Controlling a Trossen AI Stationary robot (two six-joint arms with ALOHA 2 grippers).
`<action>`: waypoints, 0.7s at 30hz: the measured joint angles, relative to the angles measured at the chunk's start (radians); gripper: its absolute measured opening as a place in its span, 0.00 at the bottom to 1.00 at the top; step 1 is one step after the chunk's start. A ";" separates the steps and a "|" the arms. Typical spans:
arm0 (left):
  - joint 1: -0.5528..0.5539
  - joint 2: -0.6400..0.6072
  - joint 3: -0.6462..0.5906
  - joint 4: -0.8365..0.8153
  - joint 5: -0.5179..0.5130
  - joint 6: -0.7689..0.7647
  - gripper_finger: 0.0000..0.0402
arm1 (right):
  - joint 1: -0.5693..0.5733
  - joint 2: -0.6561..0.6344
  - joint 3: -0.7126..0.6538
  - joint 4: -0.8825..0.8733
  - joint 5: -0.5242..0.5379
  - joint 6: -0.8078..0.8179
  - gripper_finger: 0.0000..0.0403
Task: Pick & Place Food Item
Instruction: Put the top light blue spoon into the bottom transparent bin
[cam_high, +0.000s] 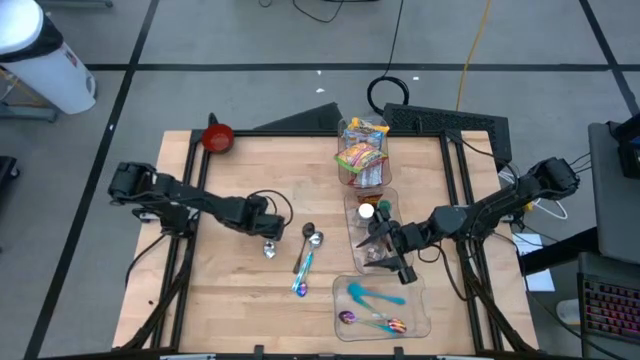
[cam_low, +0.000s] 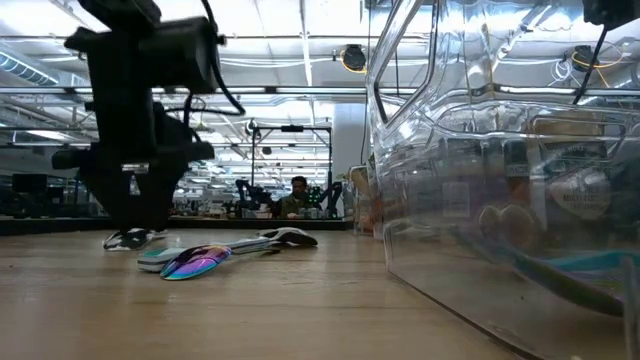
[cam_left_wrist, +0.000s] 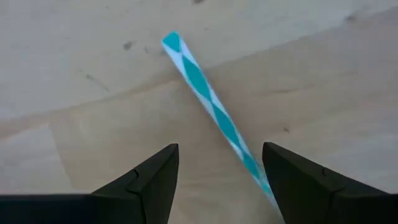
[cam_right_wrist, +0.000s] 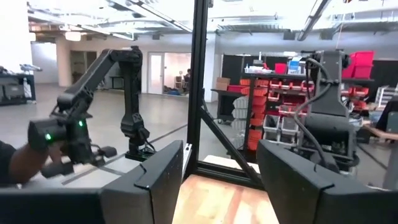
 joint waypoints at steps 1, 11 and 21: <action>0.009 0.014 0.000 0.001 0.004 0.011 0.60 | 0.000 0.000 0.000 0.000 0.000 0.009 0.49; 0.062 0.090 0.004 0.081 0.056 0.145 0.50 | 0.000 0.000 0.000 -0.003 -0.001 0.027 0.49; 0.060 0.089 0.003 0.105 0.052 0.253 0.04 | 0.000 0.000 0.000 -0.008 -0.001 0.023 0.49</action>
